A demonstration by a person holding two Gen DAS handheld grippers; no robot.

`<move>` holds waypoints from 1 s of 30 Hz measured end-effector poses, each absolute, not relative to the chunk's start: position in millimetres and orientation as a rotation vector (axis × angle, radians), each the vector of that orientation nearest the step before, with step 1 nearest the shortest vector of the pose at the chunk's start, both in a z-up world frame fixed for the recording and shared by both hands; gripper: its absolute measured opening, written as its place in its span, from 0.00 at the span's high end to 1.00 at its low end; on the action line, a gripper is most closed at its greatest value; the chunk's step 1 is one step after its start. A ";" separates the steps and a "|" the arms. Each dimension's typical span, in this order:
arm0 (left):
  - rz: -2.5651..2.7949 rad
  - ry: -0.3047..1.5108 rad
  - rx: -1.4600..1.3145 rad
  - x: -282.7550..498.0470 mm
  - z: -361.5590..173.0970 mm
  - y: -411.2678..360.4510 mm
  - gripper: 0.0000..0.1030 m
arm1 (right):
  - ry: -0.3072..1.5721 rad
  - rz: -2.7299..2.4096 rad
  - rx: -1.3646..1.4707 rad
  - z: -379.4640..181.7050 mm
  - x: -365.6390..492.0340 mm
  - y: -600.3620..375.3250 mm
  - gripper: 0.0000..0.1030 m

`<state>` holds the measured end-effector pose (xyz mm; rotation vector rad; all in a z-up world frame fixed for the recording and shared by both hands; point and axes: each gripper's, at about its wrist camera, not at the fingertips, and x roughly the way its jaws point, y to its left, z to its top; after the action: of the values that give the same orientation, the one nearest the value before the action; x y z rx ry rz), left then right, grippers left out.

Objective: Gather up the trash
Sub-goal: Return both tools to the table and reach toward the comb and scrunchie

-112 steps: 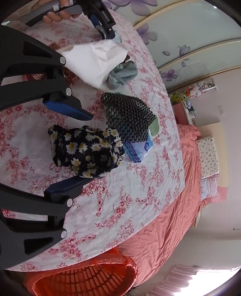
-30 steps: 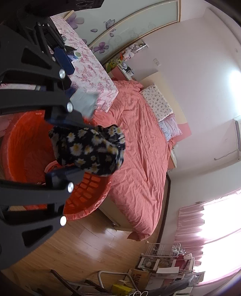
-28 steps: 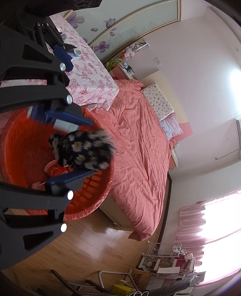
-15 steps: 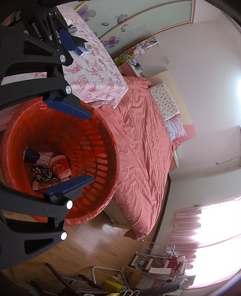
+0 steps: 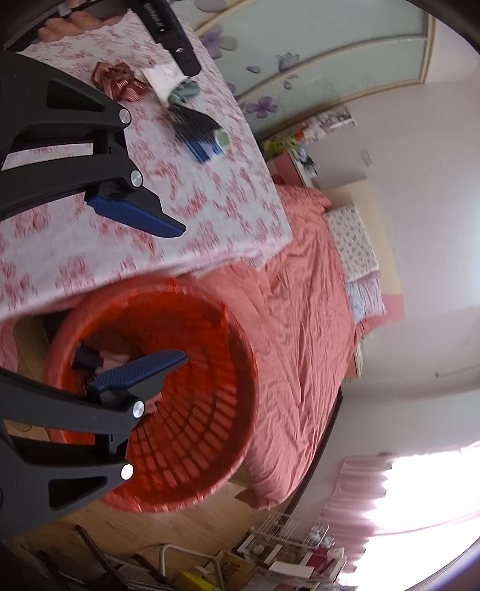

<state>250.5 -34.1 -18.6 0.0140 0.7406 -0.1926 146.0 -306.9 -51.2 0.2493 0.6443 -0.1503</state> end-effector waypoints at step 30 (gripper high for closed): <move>0.124 0.855 -0.088 289.7 -80.9 138.4 0.27 | 0.880 0.275 0.064 -99.8 213.6 -91.2 0.88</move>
<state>289.7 138.4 -80.9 -0.0877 0.8546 0.1242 213.6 -91.2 -99.8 0.0642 0.8798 0.2745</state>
